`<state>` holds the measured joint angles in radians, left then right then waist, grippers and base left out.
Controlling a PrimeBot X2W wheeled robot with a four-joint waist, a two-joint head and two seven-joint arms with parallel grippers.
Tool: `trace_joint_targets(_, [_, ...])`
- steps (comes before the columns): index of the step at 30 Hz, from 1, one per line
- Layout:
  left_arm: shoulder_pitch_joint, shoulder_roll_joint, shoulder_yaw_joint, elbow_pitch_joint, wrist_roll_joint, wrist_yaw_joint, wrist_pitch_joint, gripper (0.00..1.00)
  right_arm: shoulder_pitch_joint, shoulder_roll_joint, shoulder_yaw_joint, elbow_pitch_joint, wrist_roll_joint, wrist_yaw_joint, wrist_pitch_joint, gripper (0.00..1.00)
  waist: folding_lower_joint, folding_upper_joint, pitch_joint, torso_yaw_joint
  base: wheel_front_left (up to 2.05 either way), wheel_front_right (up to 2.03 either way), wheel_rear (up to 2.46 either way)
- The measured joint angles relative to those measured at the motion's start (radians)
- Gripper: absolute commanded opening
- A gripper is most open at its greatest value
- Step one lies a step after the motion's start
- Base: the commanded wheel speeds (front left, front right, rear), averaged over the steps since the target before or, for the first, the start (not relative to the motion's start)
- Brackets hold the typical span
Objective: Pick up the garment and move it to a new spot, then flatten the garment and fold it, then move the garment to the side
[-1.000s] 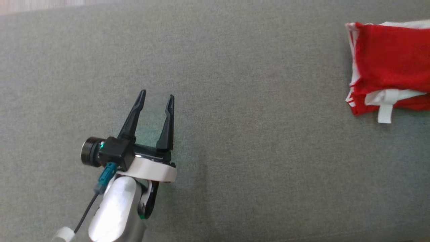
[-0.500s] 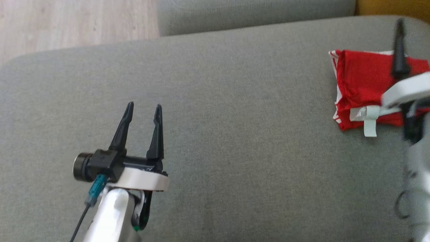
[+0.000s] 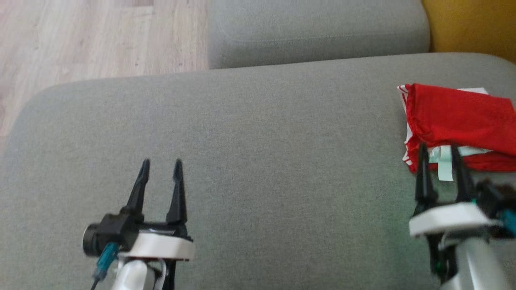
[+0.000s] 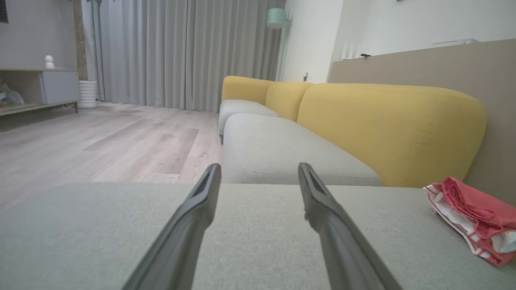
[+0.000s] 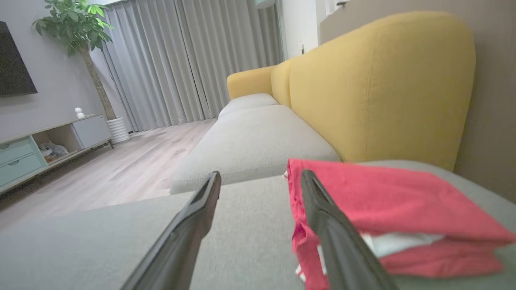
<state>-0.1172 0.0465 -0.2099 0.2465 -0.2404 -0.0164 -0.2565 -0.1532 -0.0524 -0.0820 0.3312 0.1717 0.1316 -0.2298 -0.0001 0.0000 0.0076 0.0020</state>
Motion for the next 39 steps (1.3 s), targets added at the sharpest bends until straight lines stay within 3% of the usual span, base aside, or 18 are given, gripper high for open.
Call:
trace_joint_targets(9, [0.061, 0.001, 0.021, 0.009, -0.043, -0.001, 0.0, 1.0, 0.128, 0.007, 0.048, -0.016, 0.073, 0.0, -0.018, 1.0, 0.0, 0.0, -0.019, -0.002, 0.0, 0.0, 0.0])
trace_joint_targets(38, [0.084, 0.002, 0.048, -0.041, -0.074, -0.001, 0.0, 1.0, 0.13, 0.007, 0.068, -0.073, 0.091, 0.0, -0.018, 1.0, 0.0002, 0.0, -0.017, 0.0, 0.0, 0.0, 0.0])
trace_joint_targets(39, [0.084, 0.002, 0.048, -0.037, -0.074, -0.001, 0.0, 0.0, 0.13, 0.007, 0.068, -0.068, 0.091, 0.0, -0.018, 0.0, 0.0001, 0.0, -0.017, 0.0, 0.0, 0.0, 0.0])
